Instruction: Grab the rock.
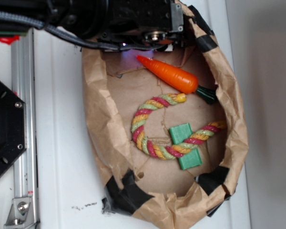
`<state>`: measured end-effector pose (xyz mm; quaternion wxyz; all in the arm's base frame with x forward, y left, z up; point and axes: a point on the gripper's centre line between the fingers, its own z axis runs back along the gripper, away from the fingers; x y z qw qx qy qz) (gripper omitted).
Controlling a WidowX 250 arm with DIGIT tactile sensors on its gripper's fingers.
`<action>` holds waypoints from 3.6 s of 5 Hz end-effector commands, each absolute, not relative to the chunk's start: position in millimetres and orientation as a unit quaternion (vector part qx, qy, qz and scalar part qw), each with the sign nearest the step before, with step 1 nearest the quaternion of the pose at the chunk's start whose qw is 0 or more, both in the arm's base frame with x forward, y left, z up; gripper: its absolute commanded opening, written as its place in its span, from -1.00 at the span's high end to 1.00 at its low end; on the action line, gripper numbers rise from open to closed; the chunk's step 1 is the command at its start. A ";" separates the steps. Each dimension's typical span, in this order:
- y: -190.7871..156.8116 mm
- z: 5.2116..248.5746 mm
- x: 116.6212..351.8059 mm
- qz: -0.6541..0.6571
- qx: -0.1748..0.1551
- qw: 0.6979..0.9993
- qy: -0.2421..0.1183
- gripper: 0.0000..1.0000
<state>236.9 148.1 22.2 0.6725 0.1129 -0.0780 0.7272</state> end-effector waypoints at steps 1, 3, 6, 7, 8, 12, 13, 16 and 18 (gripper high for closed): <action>169.8 36.5 204.2 0.762 0.129 0.617 -0.151 -1.00; 167.7 38.9 201.2 0.760 0.132 0.617 -0.157 -1.00; 173.8 36.7 196.0 0.759 0.144 0.617 -0.146 1.00; 171.5 38.5 199.4 0.739 0.146 0.646 -0.126 1.00; 138.7 59.9 218.0 0.657 0.101 0.742 -0.085 1.00; 48.7 171.3 245.2 0.224 -0.017 0.974 -0.016 1.00; 29.4 166.4 256.7 0.100 0.025 0.993 -0.056 1.00; 29.0 160.2 263.4 0.004 -0.029 0.996 -0.083 1.00; 35.4 153.1 264.8 0.030 -0.029 0.997 -0.069 1.00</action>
